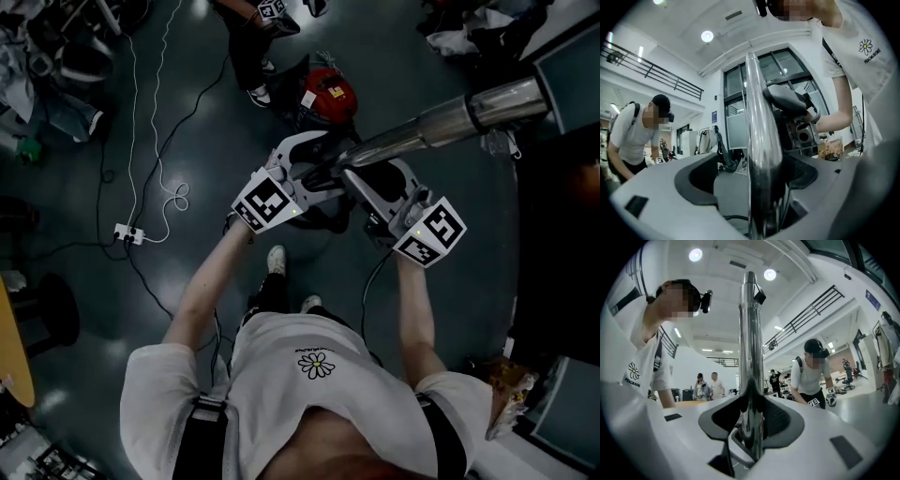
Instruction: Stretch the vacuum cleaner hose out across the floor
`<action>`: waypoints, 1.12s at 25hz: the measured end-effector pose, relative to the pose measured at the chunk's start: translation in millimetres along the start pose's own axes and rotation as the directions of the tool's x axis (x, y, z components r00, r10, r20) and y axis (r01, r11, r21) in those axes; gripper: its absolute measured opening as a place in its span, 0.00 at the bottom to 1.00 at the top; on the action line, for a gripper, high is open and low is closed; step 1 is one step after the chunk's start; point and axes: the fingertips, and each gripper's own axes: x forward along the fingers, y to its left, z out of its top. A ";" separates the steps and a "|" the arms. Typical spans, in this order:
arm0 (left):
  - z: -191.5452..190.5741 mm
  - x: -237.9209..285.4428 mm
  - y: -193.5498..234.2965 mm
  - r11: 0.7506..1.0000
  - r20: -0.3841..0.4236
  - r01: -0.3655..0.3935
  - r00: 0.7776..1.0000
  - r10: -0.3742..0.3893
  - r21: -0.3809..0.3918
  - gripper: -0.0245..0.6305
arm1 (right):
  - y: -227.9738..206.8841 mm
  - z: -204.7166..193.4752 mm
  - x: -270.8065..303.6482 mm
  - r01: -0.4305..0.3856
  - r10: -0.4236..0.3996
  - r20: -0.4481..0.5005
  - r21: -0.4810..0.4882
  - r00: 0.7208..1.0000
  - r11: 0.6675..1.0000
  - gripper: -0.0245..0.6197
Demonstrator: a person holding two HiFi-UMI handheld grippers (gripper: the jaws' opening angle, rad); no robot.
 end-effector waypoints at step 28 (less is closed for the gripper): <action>89.9 -62.4 -340.5 0.886 -0.095 -0.325 0.946 0.311 -0.332 0.12 | 241.5 -155.3 -346.8 0.307 -0.305 -0.097 0.548 0.947 0.778 0.37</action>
